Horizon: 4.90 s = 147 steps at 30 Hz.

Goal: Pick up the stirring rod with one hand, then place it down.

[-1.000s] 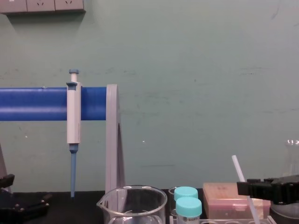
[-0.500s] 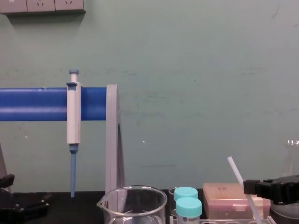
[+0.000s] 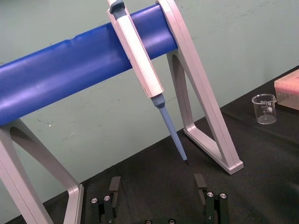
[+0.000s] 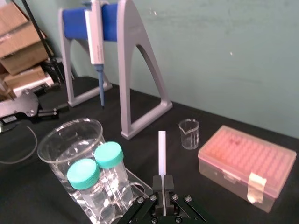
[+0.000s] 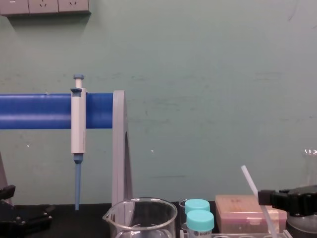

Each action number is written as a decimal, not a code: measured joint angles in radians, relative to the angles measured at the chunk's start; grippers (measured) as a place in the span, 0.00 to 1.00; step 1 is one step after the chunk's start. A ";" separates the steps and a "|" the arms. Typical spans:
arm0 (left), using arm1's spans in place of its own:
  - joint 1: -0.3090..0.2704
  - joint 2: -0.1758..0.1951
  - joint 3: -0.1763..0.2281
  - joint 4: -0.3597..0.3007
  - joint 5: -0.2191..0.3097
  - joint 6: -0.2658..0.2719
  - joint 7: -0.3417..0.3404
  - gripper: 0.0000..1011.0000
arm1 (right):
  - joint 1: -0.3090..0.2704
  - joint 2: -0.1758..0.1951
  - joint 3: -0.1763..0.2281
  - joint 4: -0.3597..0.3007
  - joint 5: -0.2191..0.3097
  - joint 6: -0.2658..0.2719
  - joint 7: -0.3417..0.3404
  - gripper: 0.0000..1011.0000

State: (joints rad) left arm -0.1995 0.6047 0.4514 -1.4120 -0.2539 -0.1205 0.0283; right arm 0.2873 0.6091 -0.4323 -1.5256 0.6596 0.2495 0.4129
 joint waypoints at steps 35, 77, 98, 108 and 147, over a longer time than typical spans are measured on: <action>0.000 0.000 0.000 0.000 0.000 0.000 0.000 0.99 | -0.106 -0.064 0.150 -0.065 -0.006 -0.399 0.158 0.03; 0.000 0.000 0.000 0.000 0.000 0.000 0.000 0.99 | -0.050 -0.077 0.175 -0.071 -0.026 -0.444 0.188 0.03; 0.000 0.000 0.000 0.000 0.000 0.000 0.000 0.99 | -0.046 -0.080 0.171 -0.066 -0.033 -0.440 0.184 0.03; 0.000 0.000 0.000 0.000 0.000 0.000 0.000 0.99 | -0.044 -0.080 0.171 -0.062 -0.032 -0.441 0.185 0.03; 0.000 0.000 0.000 0.000 0.000 0.000 0.000 0.99 | -0.059 -0.080 0.175 -0.074 -0.038 -0.444 0.182 0.03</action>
State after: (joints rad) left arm -0.1995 0.6047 0.4514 -1.4120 -0.2539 -0.1205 0.0283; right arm 0.2282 0.5292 -0.2578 -1.5995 0.6220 -0.1945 0.5945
